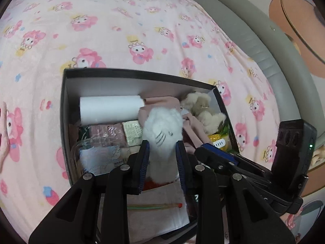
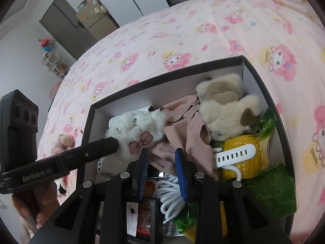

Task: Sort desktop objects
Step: 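Carry the white plush into the black box with the left gripper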

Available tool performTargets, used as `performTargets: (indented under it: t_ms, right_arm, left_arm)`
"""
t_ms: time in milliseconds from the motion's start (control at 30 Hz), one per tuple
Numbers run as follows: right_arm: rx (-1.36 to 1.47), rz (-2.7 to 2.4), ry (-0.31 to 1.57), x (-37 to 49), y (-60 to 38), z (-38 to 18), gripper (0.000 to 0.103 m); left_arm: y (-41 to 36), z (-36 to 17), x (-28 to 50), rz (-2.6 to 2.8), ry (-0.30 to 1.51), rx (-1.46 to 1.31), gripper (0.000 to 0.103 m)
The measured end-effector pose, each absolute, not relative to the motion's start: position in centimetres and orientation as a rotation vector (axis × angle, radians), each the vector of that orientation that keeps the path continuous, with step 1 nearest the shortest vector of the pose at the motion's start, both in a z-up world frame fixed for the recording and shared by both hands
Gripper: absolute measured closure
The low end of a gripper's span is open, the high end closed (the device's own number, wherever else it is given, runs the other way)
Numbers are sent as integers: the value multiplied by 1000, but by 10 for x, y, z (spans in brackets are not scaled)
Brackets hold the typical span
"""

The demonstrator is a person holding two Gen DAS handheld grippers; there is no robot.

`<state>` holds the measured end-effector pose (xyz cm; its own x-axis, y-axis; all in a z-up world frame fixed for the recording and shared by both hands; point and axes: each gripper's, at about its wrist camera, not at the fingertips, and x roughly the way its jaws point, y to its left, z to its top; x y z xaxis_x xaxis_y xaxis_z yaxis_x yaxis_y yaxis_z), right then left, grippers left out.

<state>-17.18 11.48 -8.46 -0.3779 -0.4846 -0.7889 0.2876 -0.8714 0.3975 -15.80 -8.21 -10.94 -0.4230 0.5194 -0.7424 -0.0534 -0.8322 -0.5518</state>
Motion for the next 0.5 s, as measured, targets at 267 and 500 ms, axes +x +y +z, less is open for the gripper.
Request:
performTargets:
  t_ms: [267,500]
  right_arm:
    - [1343,-2325,-179,-169,101,-81,79]
    - [1283,-2374,-171,-166,106,-75,79]
  left_arm:
    - [-66,-118,-144,2174,-595,-1481,78]
    - [-86,-104,-138,2426,-615,-1394,78]
